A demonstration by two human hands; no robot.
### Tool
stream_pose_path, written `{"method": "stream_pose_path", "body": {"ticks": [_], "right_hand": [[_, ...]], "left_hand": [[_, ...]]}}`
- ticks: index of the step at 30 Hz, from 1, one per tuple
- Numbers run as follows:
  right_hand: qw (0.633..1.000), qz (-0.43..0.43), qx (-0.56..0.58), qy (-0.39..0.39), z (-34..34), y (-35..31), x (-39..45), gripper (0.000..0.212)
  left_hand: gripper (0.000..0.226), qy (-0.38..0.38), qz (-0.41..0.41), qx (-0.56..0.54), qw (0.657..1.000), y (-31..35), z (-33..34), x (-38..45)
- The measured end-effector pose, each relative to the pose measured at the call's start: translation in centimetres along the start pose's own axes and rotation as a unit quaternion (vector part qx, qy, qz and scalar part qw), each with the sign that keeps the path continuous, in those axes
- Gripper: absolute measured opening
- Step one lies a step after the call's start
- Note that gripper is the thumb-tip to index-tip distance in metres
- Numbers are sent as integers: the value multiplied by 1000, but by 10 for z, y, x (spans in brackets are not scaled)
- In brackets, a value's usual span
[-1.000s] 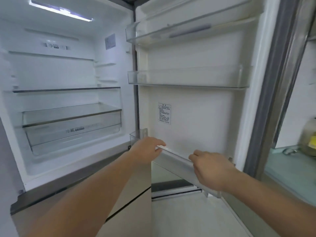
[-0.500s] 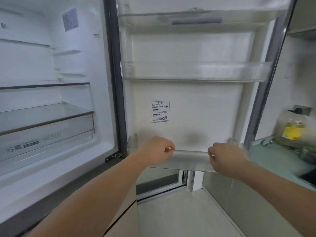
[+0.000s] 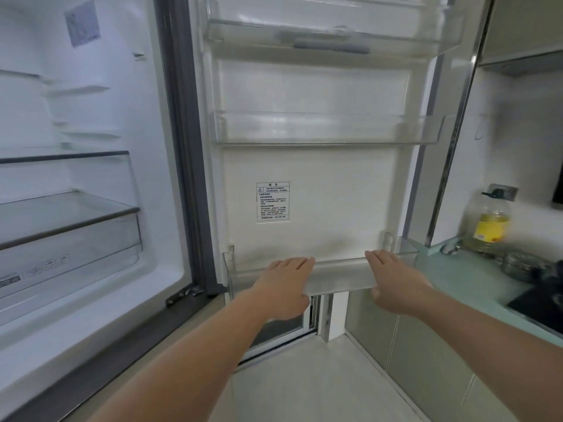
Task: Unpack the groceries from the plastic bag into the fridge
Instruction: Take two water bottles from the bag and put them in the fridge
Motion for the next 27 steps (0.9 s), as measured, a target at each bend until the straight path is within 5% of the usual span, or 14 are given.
{"method": "stream_pose_path", "body": {"ticks": [17, 22, 27], "right_hand": [[999, 30, -8, 19, -8, 9, -62, 73], [997, 68, -11, 31, -20, 30, -117, 70], [988, 152, 18, 22, -17, 74, -210, 70]], "left_hand": [[80, 49, 6, -36, 998, -1, 23, 12], [72, 76, 24, -89, 993, 39, 32, 4], [70, 6, 85, -177, 980, 114, 47, -17]]}}
Point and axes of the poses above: each hand's wrist, its own x-axis towards the middle knuckle, its own z-axis out of the palm, y = z × x, the point moved 2 cm from there along x, towards the middle knuckle, and after that the axes turned 14 degrees about -x, right-handed, at the moved point
